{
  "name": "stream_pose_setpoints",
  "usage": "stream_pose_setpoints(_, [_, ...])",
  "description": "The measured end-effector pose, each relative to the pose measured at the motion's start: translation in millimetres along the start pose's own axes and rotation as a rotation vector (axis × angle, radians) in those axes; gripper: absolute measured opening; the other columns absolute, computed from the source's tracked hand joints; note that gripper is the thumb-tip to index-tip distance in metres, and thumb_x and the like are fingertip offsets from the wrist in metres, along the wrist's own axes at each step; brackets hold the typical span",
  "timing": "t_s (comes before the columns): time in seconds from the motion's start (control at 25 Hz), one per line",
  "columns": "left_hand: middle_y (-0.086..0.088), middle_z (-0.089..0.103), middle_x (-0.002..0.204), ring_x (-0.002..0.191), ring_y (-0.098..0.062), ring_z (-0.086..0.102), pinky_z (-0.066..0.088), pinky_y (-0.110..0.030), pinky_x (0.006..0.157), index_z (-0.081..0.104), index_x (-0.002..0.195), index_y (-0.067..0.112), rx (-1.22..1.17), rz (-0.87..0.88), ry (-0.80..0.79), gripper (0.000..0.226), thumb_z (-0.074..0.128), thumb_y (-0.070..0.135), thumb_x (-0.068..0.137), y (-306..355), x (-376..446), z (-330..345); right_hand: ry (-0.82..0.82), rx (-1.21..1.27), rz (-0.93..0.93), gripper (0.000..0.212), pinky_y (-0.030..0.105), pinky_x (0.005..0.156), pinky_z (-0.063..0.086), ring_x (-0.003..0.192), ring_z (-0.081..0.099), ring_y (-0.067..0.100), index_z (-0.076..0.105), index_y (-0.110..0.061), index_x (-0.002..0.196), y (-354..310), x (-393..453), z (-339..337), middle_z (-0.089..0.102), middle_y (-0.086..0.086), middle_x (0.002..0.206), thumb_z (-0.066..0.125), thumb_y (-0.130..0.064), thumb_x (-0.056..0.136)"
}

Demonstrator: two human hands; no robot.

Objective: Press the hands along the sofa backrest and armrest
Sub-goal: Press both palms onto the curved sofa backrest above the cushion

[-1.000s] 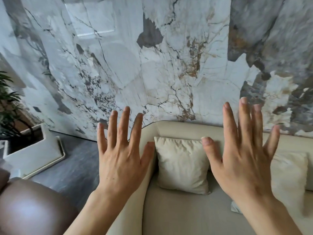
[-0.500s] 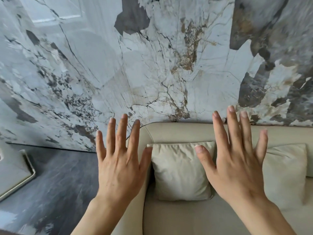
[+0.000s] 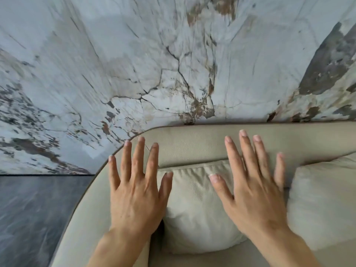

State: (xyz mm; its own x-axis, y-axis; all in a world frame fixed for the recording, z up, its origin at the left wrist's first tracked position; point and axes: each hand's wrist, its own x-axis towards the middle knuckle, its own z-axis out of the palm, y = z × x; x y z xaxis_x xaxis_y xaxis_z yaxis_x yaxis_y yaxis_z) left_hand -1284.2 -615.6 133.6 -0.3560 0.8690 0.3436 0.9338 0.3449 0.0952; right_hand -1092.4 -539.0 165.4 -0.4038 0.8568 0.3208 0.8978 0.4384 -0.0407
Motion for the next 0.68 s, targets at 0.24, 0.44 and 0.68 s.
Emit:
stream_pose_setpoints(0.24, [-0.013,0.031,0.160,0.150,-0.034,0.021,0.012,-0.058,0.121,0.038,0.150,0.016,-0.010,-0.015,-0.085,0.066,0.026,0.053,0.097,3.8,36.4,130.8,-0.080,0.021,-0.031,0.072,0.058,0.117,0.006,0.150,0.016,0.025,0.025,-0.025,0.154,13.1,30.7,139.7,0.020,0.004,0.163,0.024,-0.062,0.093])
stream_pose_setpoints(0.44, [-0.012,0.030,0.161,0.151,-0.033,0.020,0.010,-0.056,0.122,0.037,0.151,0.015,0.019,-0.024,-0.084,0.067,0.027,0.053,0.097,-4.2,65.4,194.7,-0.094,0.016,-0.023,0.073,0.061,0.117,0.009,0.149,0.019,0.027,0.028,-0.023,0.153,21.1,61.8,211.9,0.023,0.006,0.162,0.028,-0.062,0.091])
stream_pose_setpoints(0.68, [-0.012,0.032,0.160,0.148,-0.034,0.027,0.015,-0.057,0.119,0.029,0.154,0.019,0.133,-0.036,-0.020,0.066,0.025,0.055,0.098,-9.8,72.9,223.2,-0.031,-0.019,-0.015,0.077,0.060,0.118,0.011,0.151,0.013,0.028,0.015,-0.024,0.156,24.4,75.3,261.4,0.017,0.007,0.164,0.032,-0.062,0.090])
